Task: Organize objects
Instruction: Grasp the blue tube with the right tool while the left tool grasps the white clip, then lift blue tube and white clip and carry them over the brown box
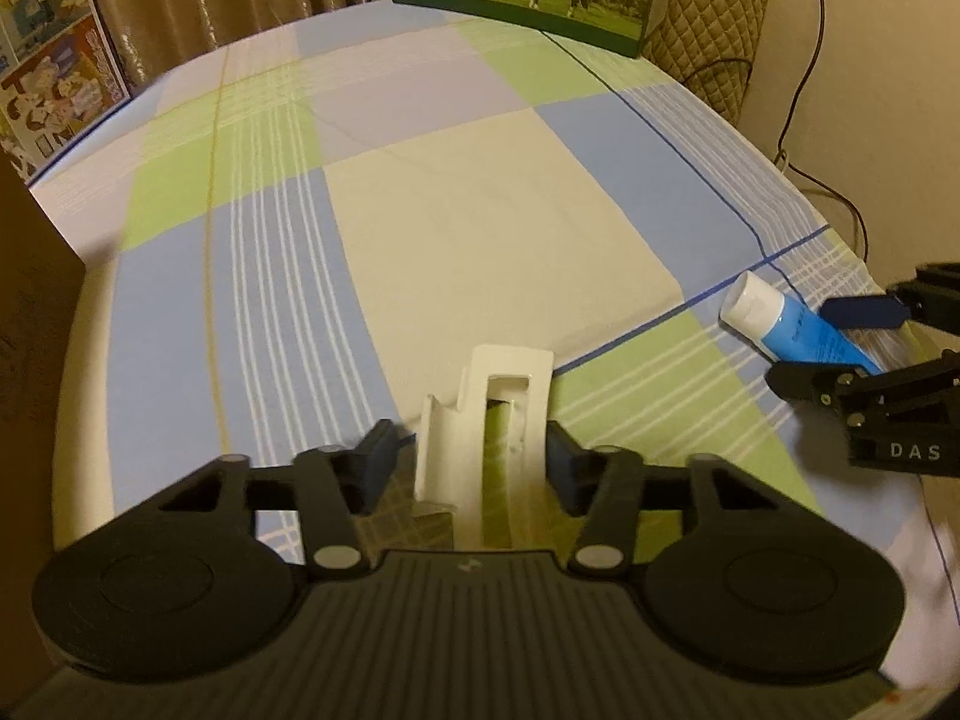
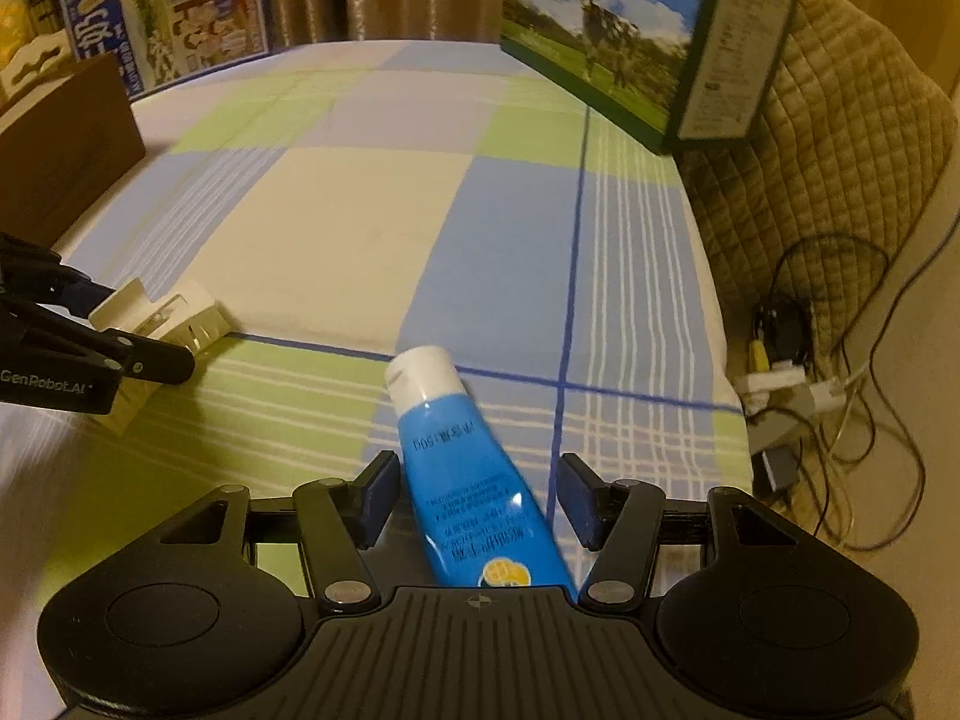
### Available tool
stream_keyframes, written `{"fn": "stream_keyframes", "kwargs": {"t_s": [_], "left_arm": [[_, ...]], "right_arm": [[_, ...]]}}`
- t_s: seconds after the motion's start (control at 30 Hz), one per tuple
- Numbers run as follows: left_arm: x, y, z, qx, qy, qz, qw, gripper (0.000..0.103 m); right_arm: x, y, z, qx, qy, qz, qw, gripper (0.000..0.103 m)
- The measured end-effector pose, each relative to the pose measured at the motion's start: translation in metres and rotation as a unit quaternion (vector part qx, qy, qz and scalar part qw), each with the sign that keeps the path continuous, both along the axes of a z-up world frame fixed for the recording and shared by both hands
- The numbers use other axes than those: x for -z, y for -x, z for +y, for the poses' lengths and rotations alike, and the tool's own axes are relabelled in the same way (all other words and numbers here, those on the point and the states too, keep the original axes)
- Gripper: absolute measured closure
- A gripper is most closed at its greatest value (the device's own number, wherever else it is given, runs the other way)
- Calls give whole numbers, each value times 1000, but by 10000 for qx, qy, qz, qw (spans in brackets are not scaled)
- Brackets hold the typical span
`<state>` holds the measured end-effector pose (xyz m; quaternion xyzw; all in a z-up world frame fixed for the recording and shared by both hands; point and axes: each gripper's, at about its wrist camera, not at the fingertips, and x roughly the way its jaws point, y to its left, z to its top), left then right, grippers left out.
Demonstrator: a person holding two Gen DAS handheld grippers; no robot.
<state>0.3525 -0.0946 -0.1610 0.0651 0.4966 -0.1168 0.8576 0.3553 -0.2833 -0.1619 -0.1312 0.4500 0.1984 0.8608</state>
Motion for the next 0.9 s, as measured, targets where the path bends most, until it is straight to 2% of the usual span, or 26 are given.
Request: {"fn": "stream_keyframes", "kwargs": {"t_s": [0.07,0.13,0.2,0.5,0.6,0.9], "left_arm": [[1,1,3,-9,72,17,10000,63],[1,3,4,-30,25,-14,10000,63],[0,6,8,-94,0,-24,10000,64],[-4,38,40,-560,-109,107,9983,66],[-5,59,53,-764,-63,171,9969,66],[-9,127,81,-1214,-235,246,9920,66]], "right_arm": [[1,-1,6,-146,51,-15,9999,52],[1,-2,12,-233,46,2,9997,63],[2,-1,18,-349,15,49,9994,67],[5,25,47,-751,-55,225,9969,68],[6,40,60,-933,-102,309,9951,68],[8,100,95,-1721,-184,431,9840,68]]}}
